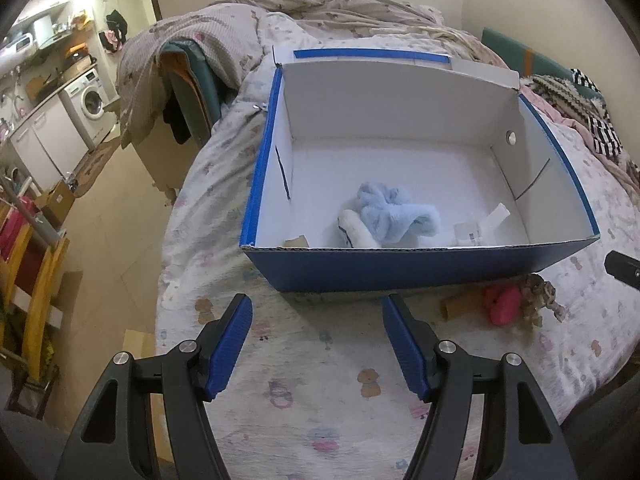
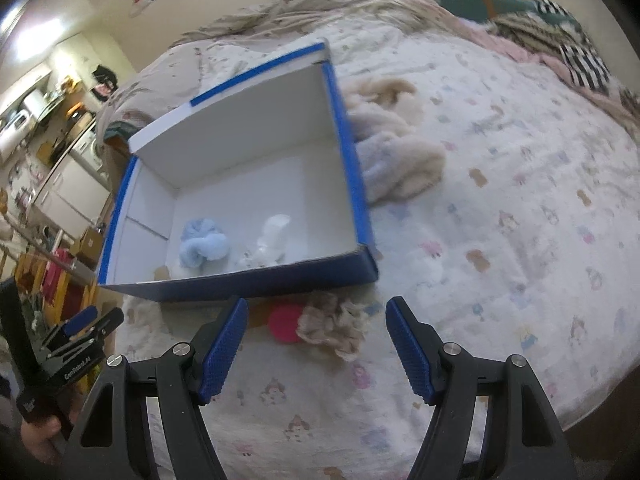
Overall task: Organize soft objects
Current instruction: 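Withdraw both open tools from the box toward the items on the bed, then grasp the orange foam piece with the left tool while the right tool grasps the beige scrunchie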
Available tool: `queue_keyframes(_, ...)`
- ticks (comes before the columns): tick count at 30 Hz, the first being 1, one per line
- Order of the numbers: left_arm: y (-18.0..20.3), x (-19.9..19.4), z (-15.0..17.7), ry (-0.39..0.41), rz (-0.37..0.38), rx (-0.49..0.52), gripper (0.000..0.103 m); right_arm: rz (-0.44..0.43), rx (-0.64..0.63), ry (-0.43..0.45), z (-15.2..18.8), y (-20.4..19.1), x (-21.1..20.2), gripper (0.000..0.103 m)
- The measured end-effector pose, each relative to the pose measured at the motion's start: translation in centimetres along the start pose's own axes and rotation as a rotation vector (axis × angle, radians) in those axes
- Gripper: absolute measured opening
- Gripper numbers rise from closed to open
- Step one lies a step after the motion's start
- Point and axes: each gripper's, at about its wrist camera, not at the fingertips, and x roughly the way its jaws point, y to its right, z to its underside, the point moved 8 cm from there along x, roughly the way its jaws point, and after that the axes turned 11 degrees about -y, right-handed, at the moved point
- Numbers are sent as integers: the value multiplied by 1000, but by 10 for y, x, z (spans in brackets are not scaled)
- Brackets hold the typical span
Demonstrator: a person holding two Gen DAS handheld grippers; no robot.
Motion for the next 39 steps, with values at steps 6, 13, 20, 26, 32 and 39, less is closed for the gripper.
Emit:
queue_keyframes(6,0,7,-1,-30,23,-16,65,57,72,-120,7,20,32,76)
queue_keyframes(13,5,18,-3,-71,53,-39,65,45,139,-269,12,28,82,76)
queue_keyframes(20,15,28,-2,-102,65,-23,65,46,143,-296,5,21,100,76)
queue_keyframes(26,23,36,-1,-123,65,-1,65,92,75,-281,3,15,97,18)
queue_keyframes(32,26,41,0,-114,30,40,65,42,48,-237,9,20,71,6)
queue_keyframes(39,30,48,2,-137,45,37,65,-90,86,-135,15,20,21,5)
